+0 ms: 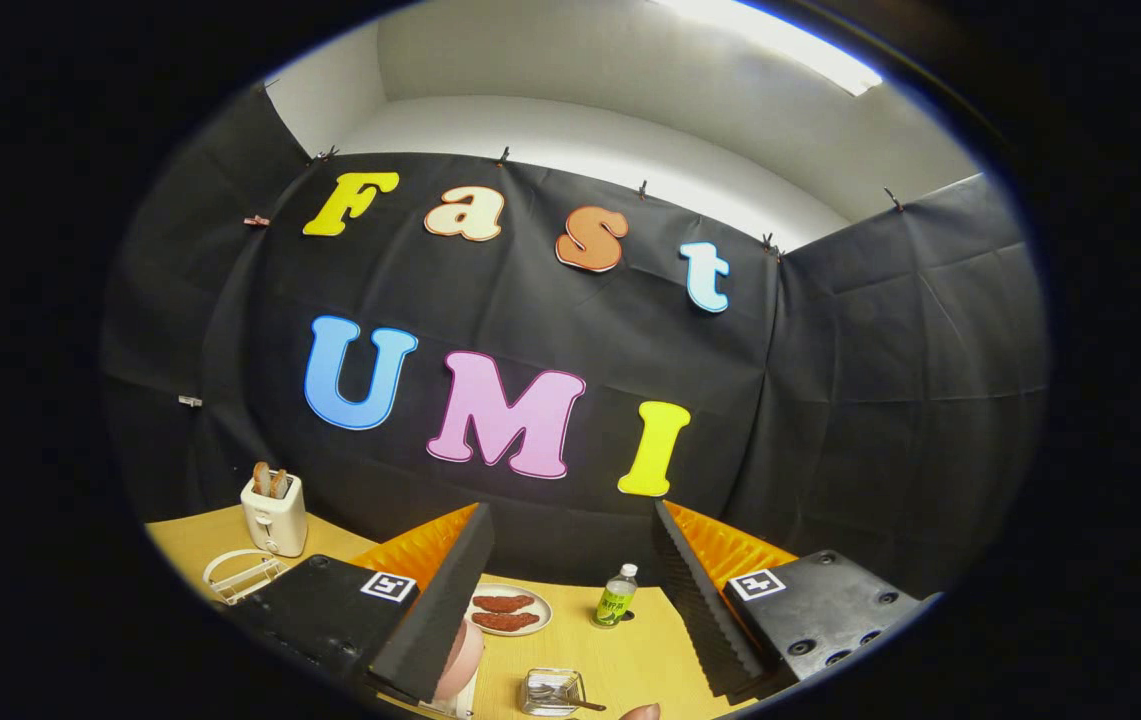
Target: Take the plate from the dish rack, then take the spoon from the basket and place it into the plate.
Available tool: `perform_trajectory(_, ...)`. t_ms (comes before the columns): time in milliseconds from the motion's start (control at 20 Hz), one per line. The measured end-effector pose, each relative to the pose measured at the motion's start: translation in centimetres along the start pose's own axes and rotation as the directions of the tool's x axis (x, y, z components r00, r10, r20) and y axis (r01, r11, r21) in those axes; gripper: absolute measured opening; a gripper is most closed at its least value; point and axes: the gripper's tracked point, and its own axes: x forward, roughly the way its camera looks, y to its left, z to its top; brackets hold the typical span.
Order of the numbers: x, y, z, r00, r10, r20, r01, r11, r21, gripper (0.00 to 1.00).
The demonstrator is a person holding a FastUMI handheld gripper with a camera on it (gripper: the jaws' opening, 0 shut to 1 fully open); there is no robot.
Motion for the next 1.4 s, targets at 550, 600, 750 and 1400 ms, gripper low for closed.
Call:
perform_trajectory(550,1.1,8.3,-16.2,0.795,0.202,-0.573,-0.063,0.966,0.253,0.98)
perform_trajectory(600,1.3,8.5,-17.9,0.768,0.197,-0.610,-0.047,0.966,0.253,0.97)
perform_trajectory(750,2.0,9.1,-22.9,0.683,0.172,-0.710,-0.019,0.976,0.218,0.96)
perform_trajectory(1400,3.4,9.3,-30.9,0.546,-0.046,-0.837,0.137,0.990,0.035,0.25)
